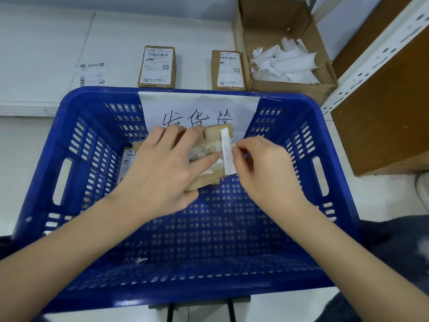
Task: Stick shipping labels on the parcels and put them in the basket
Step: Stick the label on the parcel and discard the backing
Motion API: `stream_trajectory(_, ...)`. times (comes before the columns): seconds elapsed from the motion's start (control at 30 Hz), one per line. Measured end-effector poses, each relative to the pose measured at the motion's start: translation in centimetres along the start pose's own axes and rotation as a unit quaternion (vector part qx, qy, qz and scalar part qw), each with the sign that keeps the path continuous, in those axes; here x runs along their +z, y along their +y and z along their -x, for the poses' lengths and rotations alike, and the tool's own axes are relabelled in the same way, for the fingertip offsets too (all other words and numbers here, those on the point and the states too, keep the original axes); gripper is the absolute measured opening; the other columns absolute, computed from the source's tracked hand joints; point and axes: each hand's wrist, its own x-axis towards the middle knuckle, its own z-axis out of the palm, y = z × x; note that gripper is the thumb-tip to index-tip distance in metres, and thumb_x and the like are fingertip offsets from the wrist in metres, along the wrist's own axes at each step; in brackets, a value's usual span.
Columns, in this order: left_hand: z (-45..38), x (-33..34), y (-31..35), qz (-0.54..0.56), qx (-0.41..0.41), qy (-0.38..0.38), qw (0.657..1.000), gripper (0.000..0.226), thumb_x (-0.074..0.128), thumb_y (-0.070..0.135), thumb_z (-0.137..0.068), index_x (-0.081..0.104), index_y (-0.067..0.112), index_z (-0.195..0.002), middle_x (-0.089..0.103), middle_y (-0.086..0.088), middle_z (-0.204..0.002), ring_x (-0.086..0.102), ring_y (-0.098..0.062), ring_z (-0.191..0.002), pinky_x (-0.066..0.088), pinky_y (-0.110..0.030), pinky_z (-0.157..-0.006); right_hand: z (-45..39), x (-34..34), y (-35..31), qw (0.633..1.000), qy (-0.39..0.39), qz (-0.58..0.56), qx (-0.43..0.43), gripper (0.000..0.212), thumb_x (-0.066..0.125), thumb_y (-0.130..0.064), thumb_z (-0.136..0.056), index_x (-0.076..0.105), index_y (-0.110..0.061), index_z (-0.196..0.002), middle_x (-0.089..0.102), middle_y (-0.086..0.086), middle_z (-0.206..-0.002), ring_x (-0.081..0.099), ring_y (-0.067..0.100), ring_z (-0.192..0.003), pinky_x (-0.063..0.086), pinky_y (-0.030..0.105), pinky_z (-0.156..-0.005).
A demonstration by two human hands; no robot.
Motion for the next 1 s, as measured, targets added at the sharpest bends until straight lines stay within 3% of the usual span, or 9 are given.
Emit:
stream_trajectory(0.03, 0.0, 0.0, -0.1, 0.002, -0.005, -0.002, 1.000, 0.071, 0.083, 0.037, -0.049, 0.069, 0.019, -0.116, 0.056, -0.025, -0.121, 0.056, -0.042, -0.095, 0.031, -0.045, -0.077, 0.0, -0.2, 0.0, 0.999, -0.014, -0.029, 0.016, 0.021, 0.053, -0.016, -0.092, 0.067, -0.003, -0.083, 0.064, 0.008, -0.074, 0.059, 0.023, -0.062, 0.052, 0.042, -0.060)
stream_trajectory(0.17, -0.1, -0.1, -0.2, 0.007, -0.008, 0.005, 1.000, 0.070, 0.082, 0.036, -0.050, 0.069, 0.019, -0.116, 0.057, -0.025, -0.121, 0.056, -0.041, -0.094, 0.032, -0.046, -0.075, -0.6, -0.9, 0.1, 0.975, -0.060, -0.162, 0.139, 0.006, 0.065, -0.017, -0.089, 0.068, -0.013, -0.090, 0.068, -0.005, -0.080, 0.063, 0.008, -0.075, 0.053, 0.022, -0.073)
stream_trajectory(0.23, -0.1, -0.2, -0.2, 0.005, -0.007, 0.009, 1.000, 0.070, 0.083, 0.037, -0.050, 0.068, 0.019, -0.117, 0.057, -0.025, -0.122, 0.056, -0.041, -0.094, 0.034, -0.045, -0.075, -0.9, -1.1, -0.1, 0.941, -0.073, -0.259, 0.204, 0.006, 0.069, -0.017, -0.086, 0.066, -0.014, -0.090, 0.069, -0.001, -0.082, 0.066, 0.012, -0.078, 0.057, 0.032, -0.077)
stream_trajectory(0.37, 0.0, -0.2, -0.1, 0.002, -0.004, 0.005, 1.000, 0.071, 0.081, 0.040, -0.052, 0.067, 0.020, -0.119, 0.056, -0.025, -0.122, 0.056, -0.041, -0.095, 0.035, -0.045, -0.075, -1.0, -1.1, -0.4, 0.909, -0.083, -0.317, 0.259, 0.019, 0.074, -0.019, -0.082, 0.067, -0.009, -0.096, 0.070, 0.008, -0.085, 0.069, 0.021, -0.080, 0.058, 0.039, -0.079)
stream_trajectory(0.57, -0.1, -0.2, 0.0, 0.005, 0.001, 0.021, 1.000, 0.072, 0.079, 0.040, -0.053, 0.066, 0.022, -0.122, 0.055, -0.022, -0.123, 0.053, -0.038, -0.096, 0.037, -0.044, -0.075, -1.3, -1.6, -0.1, 0.862, -0.066, -0.390, 0.318, 0.035, 0.078, -0.010, -0.076, 0.063, -0.001, -0.106, 0.070, 0.014, -0.084, 0.068, 0.017, -0.069, 0.057, 0.024, -0.067)
stream_trajectory(0.77, -0.2, -0.3, 0.0, 0.014, 0.004, 0.031, 0.999, 0.073, 0.079, 0.040, -0.053, 0.065, 0.022, -0.123, 0.054, -0.023, -0.124, 0.046, -0.036, -0.098, 0.032, -0.043, -0.076, -1.4, -1.9, -0.1, 0.907, -0.032, -0.320, 0.272, 0.018, 0.079, -0.010, -0.076, 0.063, -0.017, -0.081, 0.065, 0.002, -0.078, 0.063, 0.014, -0.069, 0.054, 0.017, -0.062)
stream_trajectory(1.0, -0.3, -0.4, 0.0, 0.004, 0.013, 0.029, 0.999, 0.079, 0.081, 0.040, -0.053, 0.061, 0.023, -0.127, 0.053, -0.024, -0.124, 0.049, -0.038, -0.097, 0.031, -0.041, -0.076, -1.7, -1.9, 0.1, 0.923, -0.049, -0.286, 0.254, 0.012, 0.075, -0.011, -0.080, 0.064, -0.014, -0.083, 0.066, 0.005, -0.080, 0.061, 0.015, -0.071, 0.053, 0.020, -0.065)
